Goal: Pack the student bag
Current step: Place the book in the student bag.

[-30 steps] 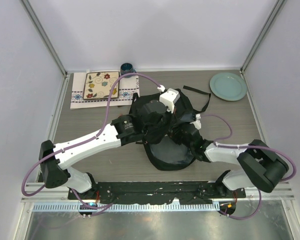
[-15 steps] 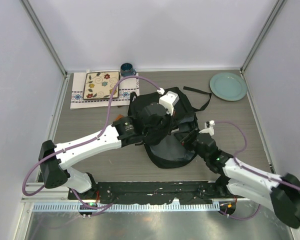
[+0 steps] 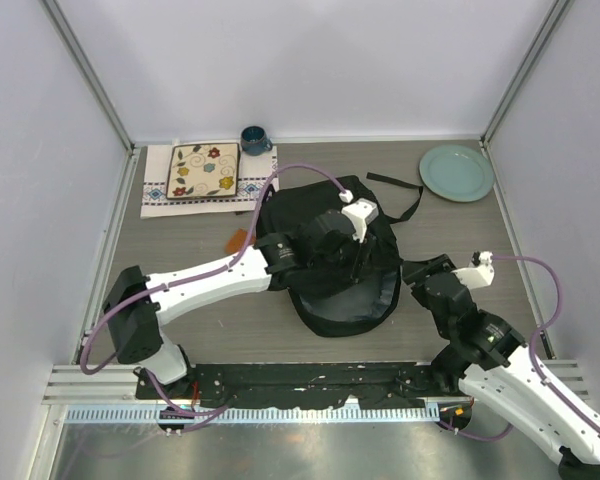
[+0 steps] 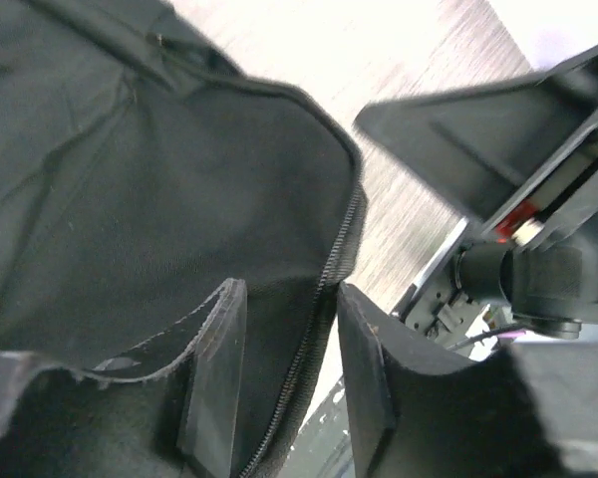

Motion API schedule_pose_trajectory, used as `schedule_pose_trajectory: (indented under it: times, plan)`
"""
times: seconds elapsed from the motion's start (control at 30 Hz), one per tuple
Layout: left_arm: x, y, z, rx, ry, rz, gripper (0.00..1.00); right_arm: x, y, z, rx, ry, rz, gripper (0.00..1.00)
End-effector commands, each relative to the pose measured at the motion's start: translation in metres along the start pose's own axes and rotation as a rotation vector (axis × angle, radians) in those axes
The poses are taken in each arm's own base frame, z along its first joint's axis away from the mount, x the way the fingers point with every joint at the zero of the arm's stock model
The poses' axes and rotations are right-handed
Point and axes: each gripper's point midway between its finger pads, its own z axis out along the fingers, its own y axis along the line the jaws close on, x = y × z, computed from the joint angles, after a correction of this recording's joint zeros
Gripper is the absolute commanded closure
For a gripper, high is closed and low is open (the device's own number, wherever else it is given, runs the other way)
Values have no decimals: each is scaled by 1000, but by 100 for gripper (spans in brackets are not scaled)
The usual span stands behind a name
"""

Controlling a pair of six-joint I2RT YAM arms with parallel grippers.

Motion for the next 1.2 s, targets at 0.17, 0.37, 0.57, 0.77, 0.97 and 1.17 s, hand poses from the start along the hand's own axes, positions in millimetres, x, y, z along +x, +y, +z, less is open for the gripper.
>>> schedule_pose_trajectory:
  times: [0.17, 0.37, 0.57, 0.77, 0.97, 1.17]
  plan:
    - [-11, 19, -51, -62, -116, -72, 6, -17, -38, -18, 171, -28, -82, 41]
    - [3, 41, -72, -143, -98, -62, 0, 8, -55, -17, 164, 56, -60, 41]
    - [23, 103, -89, -363, -96, -170, 1, 44, -59, -12, 136, 192, -45, 41]
    - [44, 154, -99, -428, -96, -330, 0, 69, -44, -5, 53, 283, -12, 38]
    - [53, 162, -91, -379, -110, -378, 1, 84, -40, 5, 28, 314, -3, 32]
    - [60, 160, -74, -308, -110, -436, 0, 94, -36, 18, 11, 318, 5, 38]
